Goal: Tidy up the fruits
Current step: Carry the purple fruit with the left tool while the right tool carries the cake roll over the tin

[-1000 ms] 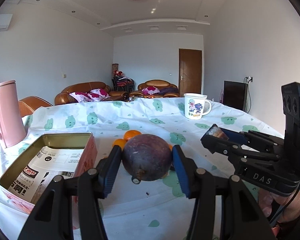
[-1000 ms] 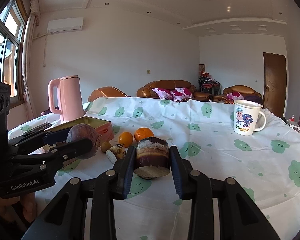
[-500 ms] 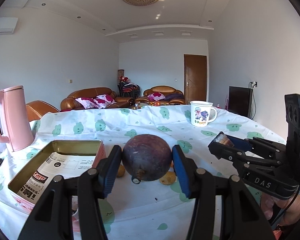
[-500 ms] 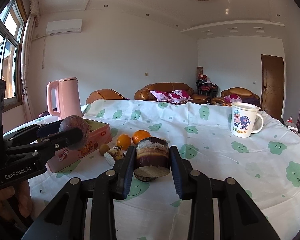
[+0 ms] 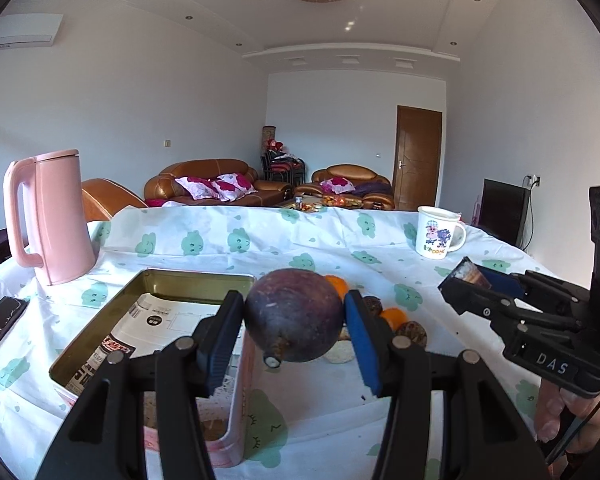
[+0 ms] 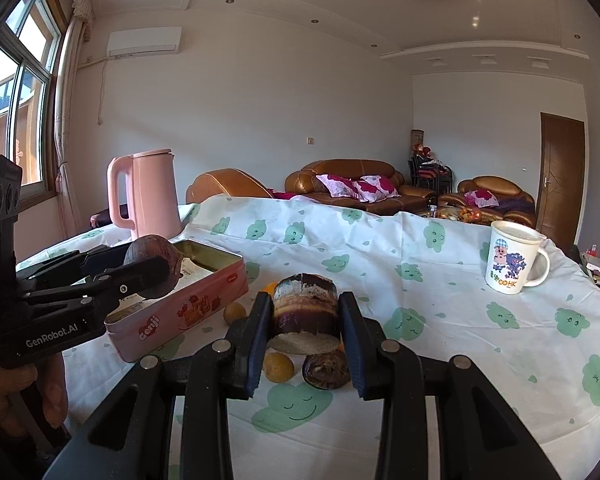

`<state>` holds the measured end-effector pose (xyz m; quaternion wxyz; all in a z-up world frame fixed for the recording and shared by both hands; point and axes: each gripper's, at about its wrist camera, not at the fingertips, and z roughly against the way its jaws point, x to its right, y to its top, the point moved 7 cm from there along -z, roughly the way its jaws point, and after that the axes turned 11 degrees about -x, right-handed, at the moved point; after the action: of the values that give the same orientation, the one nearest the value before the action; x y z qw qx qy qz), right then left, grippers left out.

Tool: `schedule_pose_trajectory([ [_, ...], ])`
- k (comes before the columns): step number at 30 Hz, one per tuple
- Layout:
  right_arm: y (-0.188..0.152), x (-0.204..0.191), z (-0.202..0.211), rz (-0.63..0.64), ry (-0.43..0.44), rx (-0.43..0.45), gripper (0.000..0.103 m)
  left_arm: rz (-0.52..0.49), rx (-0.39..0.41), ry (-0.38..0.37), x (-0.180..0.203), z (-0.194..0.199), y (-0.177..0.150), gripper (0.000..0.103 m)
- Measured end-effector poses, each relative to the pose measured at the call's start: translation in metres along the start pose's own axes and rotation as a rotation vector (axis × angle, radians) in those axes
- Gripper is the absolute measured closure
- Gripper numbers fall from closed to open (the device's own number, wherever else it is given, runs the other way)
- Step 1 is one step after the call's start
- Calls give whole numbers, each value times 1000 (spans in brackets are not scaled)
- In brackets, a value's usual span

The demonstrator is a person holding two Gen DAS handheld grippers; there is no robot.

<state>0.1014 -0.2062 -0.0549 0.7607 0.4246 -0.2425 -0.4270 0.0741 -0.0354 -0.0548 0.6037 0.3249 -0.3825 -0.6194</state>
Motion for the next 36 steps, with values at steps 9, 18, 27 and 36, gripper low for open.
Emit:
schedule_pose_trajectory([
  [9,34,-37,-21,67,73,-24,67,47,-38,54,-39,-6,3,49],
  [18,60,-75,-57,100,137,-82,67,74,-89,126,-86,-18,10,49],
  [27,69,-101,-106,102,182,-165,67,93,-141,177,-123,-33,11,49],
  [36,61,-128,-132,140,197,-223,67,96,-182,195,-138,-43,9,49],
])
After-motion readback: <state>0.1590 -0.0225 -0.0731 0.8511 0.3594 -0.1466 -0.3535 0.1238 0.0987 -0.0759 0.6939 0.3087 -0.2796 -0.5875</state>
